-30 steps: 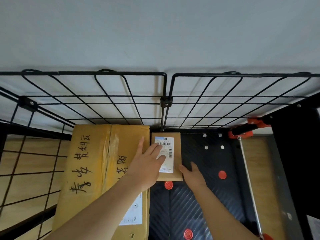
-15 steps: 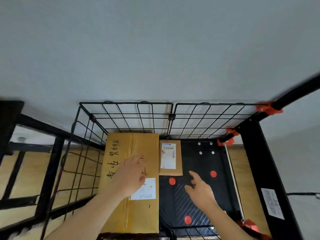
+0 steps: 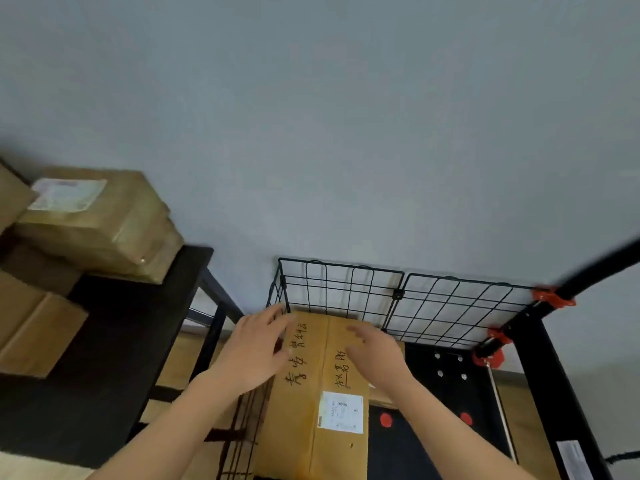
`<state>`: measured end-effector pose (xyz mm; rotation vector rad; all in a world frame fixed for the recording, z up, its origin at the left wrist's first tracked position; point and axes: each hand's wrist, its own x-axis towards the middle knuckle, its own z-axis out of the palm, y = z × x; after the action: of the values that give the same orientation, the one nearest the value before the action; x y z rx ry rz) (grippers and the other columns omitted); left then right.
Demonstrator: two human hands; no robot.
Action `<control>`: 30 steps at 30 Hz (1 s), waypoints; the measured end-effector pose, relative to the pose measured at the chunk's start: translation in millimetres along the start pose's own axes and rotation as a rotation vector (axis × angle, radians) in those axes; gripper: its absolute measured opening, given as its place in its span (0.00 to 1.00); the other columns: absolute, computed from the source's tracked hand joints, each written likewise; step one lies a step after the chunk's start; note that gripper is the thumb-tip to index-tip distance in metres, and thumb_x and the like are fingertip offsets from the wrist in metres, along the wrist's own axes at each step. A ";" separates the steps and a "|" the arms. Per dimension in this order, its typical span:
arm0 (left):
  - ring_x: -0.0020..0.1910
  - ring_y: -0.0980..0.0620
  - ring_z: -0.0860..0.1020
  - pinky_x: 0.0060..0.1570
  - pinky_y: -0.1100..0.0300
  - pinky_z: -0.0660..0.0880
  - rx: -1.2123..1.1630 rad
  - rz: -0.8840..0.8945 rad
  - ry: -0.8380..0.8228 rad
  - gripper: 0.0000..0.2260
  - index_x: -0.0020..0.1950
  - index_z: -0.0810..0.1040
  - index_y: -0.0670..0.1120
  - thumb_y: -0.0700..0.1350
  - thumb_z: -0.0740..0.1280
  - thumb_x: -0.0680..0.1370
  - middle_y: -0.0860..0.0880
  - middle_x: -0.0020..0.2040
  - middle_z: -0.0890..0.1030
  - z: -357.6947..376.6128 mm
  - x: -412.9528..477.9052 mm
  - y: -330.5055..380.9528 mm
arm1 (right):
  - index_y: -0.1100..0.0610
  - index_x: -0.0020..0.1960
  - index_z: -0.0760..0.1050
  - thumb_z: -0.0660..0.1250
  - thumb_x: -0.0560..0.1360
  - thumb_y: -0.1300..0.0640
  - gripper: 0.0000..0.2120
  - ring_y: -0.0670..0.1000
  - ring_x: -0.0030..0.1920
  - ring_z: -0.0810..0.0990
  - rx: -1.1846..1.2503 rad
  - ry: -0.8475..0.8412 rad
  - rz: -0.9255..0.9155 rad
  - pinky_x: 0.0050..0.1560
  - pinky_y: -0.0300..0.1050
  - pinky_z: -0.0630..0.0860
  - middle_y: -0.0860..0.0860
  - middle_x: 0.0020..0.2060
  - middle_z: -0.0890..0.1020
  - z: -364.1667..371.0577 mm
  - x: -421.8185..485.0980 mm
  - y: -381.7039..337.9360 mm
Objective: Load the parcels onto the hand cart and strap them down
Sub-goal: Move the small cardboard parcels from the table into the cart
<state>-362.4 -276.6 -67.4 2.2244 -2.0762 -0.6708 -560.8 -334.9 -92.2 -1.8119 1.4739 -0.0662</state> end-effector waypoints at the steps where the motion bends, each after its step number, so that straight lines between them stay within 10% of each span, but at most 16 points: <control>1: 0.76 0.52 0.52 0.74 0.55 0.48 0.001 -0.002 0.024 0.26 0.76 0.55 0.56 0.53 0.59 0.80 0.53 0.78 0.51 -11.8 -6.5 -7.9 | 0.49 0.70 0.67 0.60 0.77 0.56 0.22 0.47 0.53 0.78 -0.010 0.010 -0.029 0.50 0.38 0.73 0.49 0.63 0.75 -0.4 0.6 -16.6; 23: 0.70 0.61 0.60 0.68 0.62 0.58 -0.253 -0.086 0.802 0.21 0.70 0.67 0.55 0.49 0.64 0.78 0.60 0.72 0.62 -247.1 -139.8 -262.7 | 0.49 0.60 0.77 0.63 0.76 0.55 0.14 0.45 0.51 0.77 0.223 0.010 -0.401 0.45 0.33 0.72 0.46 0.55 0.79 78.7 5.6 -405.7; 30: 0.68 0.51 0.67 0.64 0.58 0.63 -0.358 -0.333 0.883 0.21 0.70 0.69 0.50 0.51 0.64 0.78 0.50 0.70 0.68 -272.4 -168.9 -348.6 | 0.52 0.73 0.62 0.64 0.73 0.37 0.34 0.54 0.67 0.70 0.423 -0.270 -0.200 0.68 0.52 0.68 0.51 0.69 0.70 131.5 8.8 -479.1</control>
<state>52.3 -149.2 122.2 2.0929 -1.0892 -0.0070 -106.2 -263.6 95.5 -1.5440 0.9992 -0.2082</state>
